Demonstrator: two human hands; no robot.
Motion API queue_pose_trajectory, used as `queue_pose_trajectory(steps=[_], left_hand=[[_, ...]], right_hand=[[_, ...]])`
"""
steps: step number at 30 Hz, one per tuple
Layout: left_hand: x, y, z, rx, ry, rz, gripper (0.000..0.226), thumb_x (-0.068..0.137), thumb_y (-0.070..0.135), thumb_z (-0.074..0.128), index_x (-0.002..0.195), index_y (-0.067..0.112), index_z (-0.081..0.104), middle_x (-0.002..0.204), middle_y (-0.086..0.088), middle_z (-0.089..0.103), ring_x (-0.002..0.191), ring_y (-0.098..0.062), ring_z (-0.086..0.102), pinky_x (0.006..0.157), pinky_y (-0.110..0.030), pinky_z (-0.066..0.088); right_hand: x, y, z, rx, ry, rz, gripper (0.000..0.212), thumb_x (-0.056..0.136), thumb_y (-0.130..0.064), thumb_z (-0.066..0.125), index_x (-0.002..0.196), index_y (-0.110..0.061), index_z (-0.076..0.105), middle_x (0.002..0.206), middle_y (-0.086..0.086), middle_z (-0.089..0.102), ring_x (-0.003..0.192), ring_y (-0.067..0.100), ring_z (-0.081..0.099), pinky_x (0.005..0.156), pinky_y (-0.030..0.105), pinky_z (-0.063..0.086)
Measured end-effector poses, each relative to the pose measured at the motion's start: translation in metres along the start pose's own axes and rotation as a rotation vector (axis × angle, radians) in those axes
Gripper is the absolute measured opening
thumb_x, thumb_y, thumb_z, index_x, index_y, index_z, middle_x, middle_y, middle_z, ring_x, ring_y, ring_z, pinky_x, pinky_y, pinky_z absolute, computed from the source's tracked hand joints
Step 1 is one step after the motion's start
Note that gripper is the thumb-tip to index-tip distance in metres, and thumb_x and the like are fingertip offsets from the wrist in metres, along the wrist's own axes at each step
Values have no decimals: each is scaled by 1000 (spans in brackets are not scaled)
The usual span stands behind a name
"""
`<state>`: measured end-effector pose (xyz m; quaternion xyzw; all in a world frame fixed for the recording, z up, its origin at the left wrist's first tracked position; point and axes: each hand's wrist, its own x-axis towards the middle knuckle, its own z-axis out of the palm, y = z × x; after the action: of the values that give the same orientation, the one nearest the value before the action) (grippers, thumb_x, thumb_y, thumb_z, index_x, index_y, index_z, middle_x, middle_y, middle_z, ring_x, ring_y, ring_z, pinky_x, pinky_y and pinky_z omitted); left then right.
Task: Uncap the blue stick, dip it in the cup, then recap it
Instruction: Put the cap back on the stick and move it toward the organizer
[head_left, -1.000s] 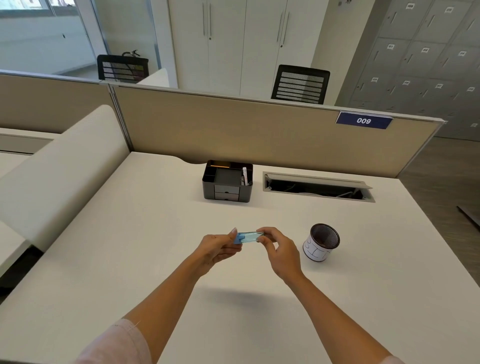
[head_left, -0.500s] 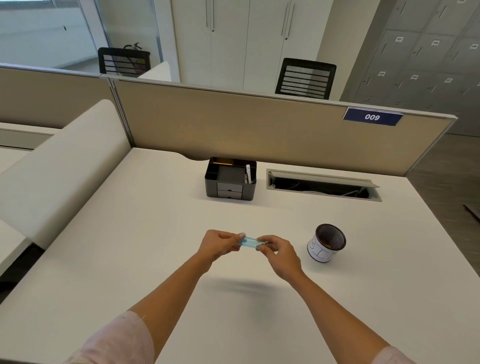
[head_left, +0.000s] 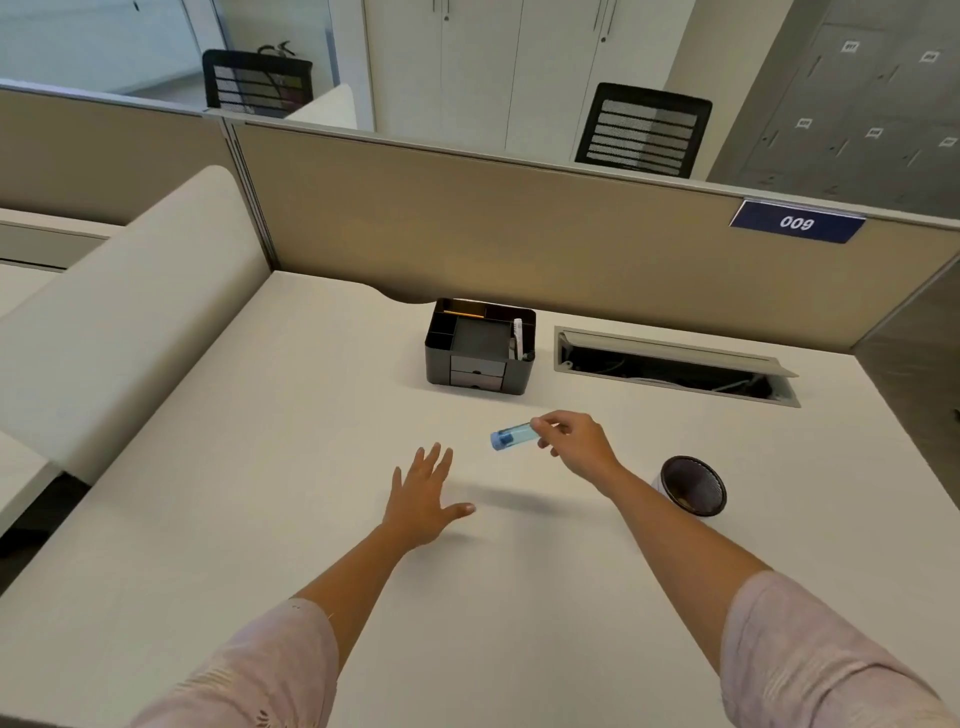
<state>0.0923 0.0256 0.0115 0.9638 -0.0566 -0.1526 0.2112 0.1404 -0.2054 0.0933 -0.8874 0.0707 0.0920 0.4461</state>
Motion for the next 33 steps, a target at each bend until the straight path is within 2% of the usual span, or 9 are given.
queue_pose_trajectory(steps=[6,10,14,17,21,23,27,29,33], left_hand=[[20,-18,6,143,-139,55,98,82,72,44,154,24,-4,163,0,-11,149,-22,-11,119,-48,-4],[31,-25,7,211,-168,53,114,61,90,19,154,27,-5,163,2,-12,149,-22,-11,119,-50,-6],[36,-34,12,241,-208,36,101,79,75,46,153,32,-7,163,4,-13,150,-21,-10,119,-50,-6],[38,-36,14,252,-228,29,100,81,71,49,152,33,-10,162,5,-17,150,-22,-10,119,-51,-6],[41,-38,14,240,-221,30,100,80,72,50,152,36,-9,162,8,-16,150,-20,-10,118,-52,-7],[42,-39,14,221,-219,25,101,79,72,52,152,37,-8,161,10,-16,149,-19,-10,118,-52,-7],[44,-41,15,199,-220,16,102,78,71,54,152,38,-7,162,11,-15,150,-18,-10,119,-51,-7],[44,-40,15,192,-223,17,102,78,70,55,152,38,-6,162,11,-15,149,-18,-10,119,-51,-7],[43,-40,15,186,-223,17,101,77,70,56,152,39,-5,162,11,-14,150,-17,-9,118,-50,-7]], right_hand=[[55,-37,9,-33,128,-40,24,92,-36,59,108,-22,68,93,1,67,80,18,59,66,30,46],[87,-56,17,-26,201,-24,26,90,-35,61,112,-23,67,99,1,69,86,20,64,73,36,56],[111,-67,25,-59,254,-1,24,90,-34,62,112,-25,63,103,3,70,87,21,65,66,30,52],[127,-72,33,-133,290,-21,21,91,-33,61,110,-25,59,100,3,70,82,19,62,57,23,38],[141,-69,42,-272,366,-115,13,95,-33,55,106,-27,57,87,3,71,76,20,57,77,31,30],[145,-65,45,-423,406,-214,15,97,-33,51,110,-28,58,83,3,70,74,20,56,76,33,31],[151,-58,51,-707,358,-325,25,99,-30,47,121,-29,59,84,7,68,82,24,59,79,38,35],[152,-57,52,-806,333,-358,28,98,-25,50,124,-29,59,91,7,70,89,25,60,81,38,36],[152,-52,53,-777,293,-382,32,94,-14,56,122,-25,64,122,5,65,106,24,59,90,40,36]])
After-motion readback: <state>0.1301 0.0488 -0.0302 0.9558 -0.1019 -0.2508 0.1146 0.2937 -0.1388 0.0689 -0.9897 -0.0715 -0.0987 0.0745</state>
